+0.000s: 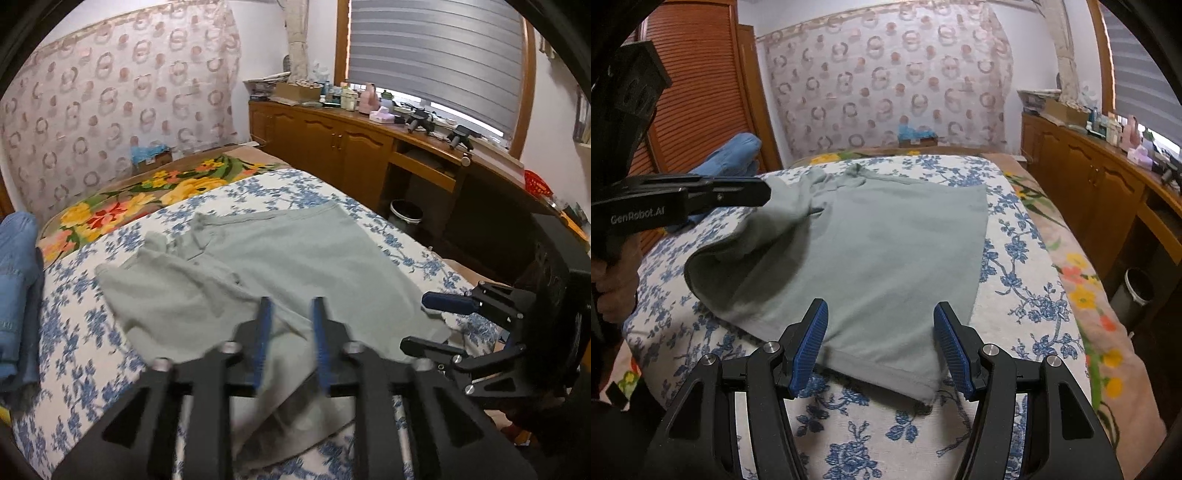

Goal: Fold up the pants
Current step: 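Open the left tool and release the folded side, then grasp the hem on the unfolded side with the right tool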

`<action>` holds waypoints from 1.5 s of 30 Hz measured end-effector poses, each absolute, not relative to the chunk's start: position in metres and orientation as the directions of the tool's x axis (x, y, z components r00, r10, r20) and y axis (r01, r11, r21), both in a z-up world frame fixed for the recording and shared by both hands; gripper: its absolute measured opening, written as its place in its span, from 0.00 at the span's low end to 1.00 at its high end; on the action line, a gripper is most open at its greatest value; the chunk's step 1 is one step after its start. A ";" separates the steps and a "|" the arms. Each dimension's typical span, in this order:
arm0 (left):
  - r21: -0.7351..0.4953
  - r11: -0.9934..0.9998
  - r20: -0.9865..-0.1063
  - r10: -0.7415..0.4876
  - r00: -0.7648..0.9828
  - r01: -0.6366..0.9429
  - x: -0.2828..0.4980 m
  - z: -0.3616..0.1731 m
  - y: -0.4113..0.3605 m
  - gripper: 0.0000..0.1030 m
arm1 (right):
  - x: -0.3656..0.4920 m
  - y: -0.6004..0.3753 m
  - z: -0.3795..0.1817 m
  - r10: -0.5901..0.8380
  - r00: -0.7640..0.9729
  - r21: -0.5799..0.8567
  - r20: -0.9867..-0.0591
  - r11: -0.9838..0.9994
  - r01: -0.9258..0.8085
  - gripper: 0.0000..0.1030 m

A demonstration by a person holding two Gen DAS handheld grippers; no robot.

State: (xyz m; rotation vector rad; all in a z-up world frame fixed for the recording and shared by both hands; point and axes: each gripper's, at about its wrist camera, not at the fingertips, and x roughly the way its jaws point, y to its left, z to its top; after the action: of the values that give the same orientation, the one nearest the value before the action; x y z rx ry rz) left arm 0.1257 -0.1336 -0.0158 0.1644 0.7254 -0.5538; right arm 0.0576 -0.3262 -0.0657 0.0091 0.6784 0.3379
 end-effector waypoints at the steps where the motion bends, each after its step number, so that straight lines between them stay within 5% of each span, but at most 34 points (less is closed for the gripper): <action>1: -0.042 0.848 -0.667 -0.417 0.618 0.528 0.125 -0.017 -0.131 0.30 | 0.056 -0.323 -0.065 0.312 0.726 0.116 -0.612 0.944 -0.308 0.59; 9: -0.044 0.884 -0.658 -0.377 0.652 0.466 0.116 -0.022 -0.093 0.56 | 0.060 -0.301 -0.061 0.344 0.724 0.114 -0.598 0.931 -0.348 0.59; 24: -0.060 0.926 -0.700 -0.305 0.646 0.372 0.115 -0.059 -0.056 0.57 | 0.095 -0.268 -0.058 0.400 0.693 0.147 -0.599 0.906 -0.397 0.41; 40: -0.078 0.930 -0.744 -0.294 0.600 0.359 0.107 -0.089 -0.053 0.57 | 0.100 -0.249 -0.073 0.397 0.622 0.135 -0.675 0.895 -0.425 0.36; 43: -0.082 0.931 -0.743 -0.295 0.600 0.357 0.107 -0.089 -0.052 0.57 | 0.101 -0.247 -0.077 0.413 0.602 0.153 -0.683 0.887 -0.436 0.28; 45: -0.080 0.931 -0.742 -0.294 0.603 0.356 0.106 -0.089 -0.052 0.57 | 0.101 -0.245 -0.077 0.414 0.601 0.148 -0.684 0.885 -0.440 0.15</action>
State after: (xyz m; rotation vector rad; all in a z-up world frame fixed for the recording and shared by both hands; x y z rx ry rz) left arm 0.1060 -0.0521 -0.0889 0.0788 0.8442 -0.3767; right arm 0.1006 -0.2455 -0.0774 -0.0368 0.7828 0.4949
